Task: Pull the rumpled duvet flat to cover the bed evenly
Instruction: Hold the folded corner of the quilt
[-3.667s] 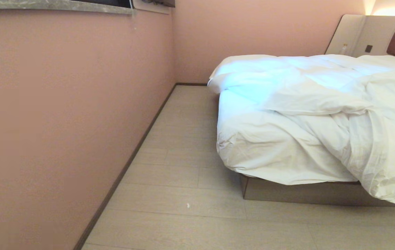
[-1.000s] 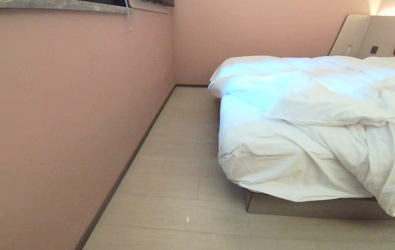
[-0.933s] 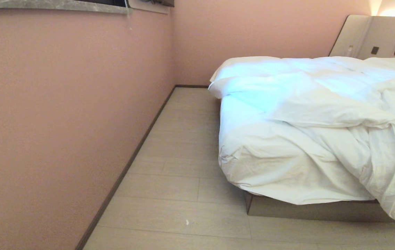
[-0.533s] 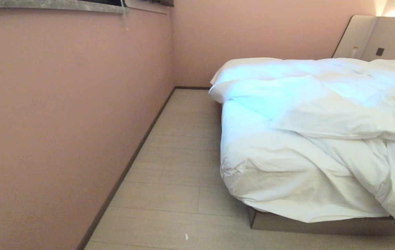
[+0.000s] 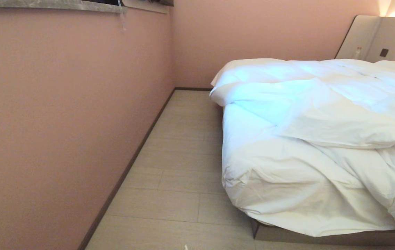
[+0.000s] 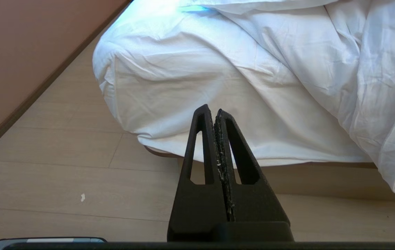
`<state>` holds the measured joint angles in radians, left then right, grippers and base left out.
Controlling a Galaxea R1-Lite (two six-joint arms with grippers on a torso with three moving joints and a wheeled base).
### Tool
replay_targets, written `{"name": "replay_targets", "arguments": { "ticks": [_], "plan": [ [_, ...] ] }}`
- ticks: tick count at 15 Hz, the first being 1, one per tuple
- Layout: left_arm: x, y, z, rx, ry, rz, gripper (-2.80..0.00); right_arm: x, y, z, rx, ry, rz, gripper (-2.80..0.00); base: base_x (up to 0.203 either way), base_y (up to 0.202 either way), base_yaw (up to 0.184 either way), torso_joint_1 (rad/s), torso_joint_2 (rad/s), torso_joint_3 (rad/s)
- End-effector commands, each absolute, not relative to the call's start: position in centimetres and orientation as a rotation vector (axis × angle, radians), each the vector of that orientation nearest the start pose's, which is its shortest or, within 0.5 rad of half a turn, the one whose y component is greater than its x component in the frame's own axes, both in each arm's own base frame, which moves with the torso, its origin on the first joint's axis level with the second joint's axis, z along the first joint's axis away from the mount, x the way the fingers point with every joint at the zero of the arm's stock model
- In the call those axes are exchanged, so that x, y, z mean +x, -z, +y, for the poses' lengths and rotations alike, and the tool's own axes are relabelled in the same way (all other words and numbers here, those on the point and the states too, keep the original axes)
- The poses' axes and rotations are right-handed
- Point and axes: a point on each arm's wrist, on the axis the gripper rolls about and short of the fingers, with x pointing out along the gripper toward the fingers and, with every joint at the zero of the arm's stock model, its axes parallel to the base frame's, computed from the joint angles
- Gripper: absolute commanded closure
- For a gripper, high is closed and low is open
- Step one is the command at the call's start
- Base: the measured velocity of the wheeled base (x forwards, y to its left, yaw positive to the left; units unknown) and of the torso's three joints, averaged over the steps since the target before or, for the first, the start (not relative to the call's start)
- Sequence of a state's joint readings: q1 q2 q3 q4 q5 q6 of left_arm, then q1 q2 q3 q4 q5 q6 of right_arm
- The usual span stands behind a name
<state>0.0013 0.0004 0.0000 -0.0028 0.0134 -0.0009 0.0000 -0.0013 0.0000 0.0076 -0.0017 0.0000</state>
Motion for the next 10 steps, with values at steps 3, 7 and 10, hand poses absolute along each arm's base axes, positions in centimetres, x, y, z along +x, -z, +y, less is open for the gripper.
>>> {"name": "replay_targets", "arguments": {
  "ticks": [3, 7, 10],
  "plan": [
    [-2.27, -7.58, 0.02, 0.005, -0.017, -0.001, 0.00, -2.28, -7.47, 0.00, -0.002, 0.002, 0.008, 0.00, 0.000, 0.000, 0.000, 0.000, 0.00, 0.000],
    [-2.27, -7.58, 0.03, 0.006, -0.015, -0.001, 0.00, -2.28, -7.47, 0.00, -0.001, 0.002, 0.008, 0.00, 0.000, 0.000, 0.000, 0.000, 0.00, 0.000],
    [-2.27, -7.58, 0.03, 0.006, -0.015, -0.001, 0.00, -2.28, -7.47, 0.00, -0.001, 0.002, 0.008, 0.00, 0.002, -0.083, 0.003, 0.008, 0.00, 0.003]
  ]
}}
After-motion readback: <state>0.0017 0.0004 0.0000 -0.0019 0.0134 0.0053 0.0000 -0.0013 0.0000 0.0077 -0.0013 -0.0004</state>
